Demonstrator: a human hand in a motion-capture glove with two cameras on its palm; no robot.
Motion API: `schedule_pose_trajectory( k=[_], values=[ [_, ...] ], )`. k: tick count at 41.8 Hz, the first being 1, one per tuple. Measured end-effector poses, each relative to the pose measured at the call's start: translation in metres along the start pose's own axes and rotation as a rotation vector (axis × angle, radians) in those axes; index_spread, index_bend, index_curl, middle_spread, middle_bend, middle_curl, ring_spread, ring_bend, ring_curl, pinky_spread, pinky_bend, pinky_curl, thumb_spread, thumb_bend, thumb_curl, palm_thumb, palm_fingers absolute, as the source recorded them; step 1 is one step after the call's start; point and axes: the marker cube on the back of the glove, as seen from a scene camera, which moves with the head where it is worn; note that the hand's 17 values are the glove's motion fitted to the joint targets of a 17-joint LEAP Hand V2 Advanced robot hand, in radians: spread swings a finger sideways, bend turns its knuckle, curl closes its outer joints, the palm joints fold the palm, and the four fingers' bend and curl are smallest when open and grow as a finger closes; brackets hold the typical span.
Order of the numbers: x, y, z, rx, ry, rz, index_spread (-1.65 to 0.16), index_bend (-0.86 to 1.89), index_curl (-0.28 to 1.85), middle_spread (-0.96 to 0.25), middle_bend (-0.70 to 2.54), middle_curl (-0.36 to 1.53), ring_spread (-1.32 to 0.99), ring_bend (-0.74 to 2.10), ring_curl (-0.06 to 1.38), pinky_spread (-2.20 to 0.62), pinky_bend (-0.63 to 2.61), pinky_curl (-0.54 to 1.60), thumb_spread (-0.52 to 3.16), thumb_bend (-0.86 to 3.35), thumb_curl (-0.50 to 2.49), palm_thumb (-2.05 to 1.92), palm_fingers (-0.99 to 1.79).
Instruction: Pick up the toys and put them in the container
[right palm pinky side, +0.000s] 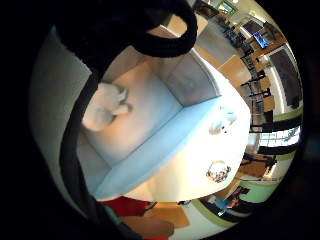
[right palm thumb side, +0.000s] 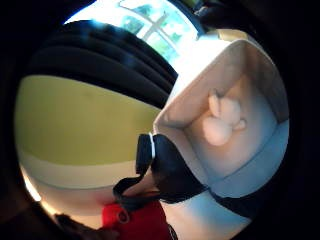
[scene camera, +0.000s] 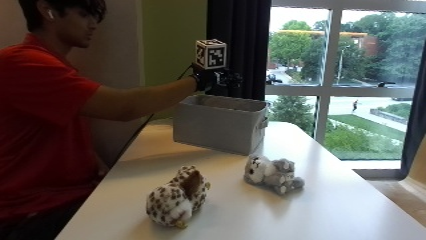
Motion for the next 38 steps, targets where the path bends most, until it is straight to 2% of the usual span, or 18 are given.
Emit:
schedule_pose_trajectory(
  k=[4,15,27,38],
  values=[
    [0.01,0.009,-0.002,-0.021,0.015,0.014,-0.47,0.15,0.86,-0.18,0.15,0.53,-0.12,0.21,0.35,-0.04,0.9,0.38,1.03,-0.08,0.67,-0.06,-0.17],
    [0.042,0.034,-0.003,-0.021,0.039,0.049,-0.42,0.15,0.72,-0.11,0.14,0.45,-0.04,0.17,0.31,0.04,0.81,0.34,1.09,-0.09,0.48,-0.12,-0.15],
    [0.091,0.072,-0.01,-0.026,0.088,0.108,-0.39,0.17,0.61,-0.08,0.15,0.39,-0.02,0.16,0.28,0.06,0.75,0.32,1.09,-0.1,0.34,-0.13,-0.14],
    [0.171,0.127,-0.019,-0.041,0.19,0.168,-0.37,0.17,0.54,-0.07,0.15,0.36,-0.01,0.15,0.26,0.07,0.7,0.31,1.07,-0.1,0.25,-0.14,-0.13]
  ],
)
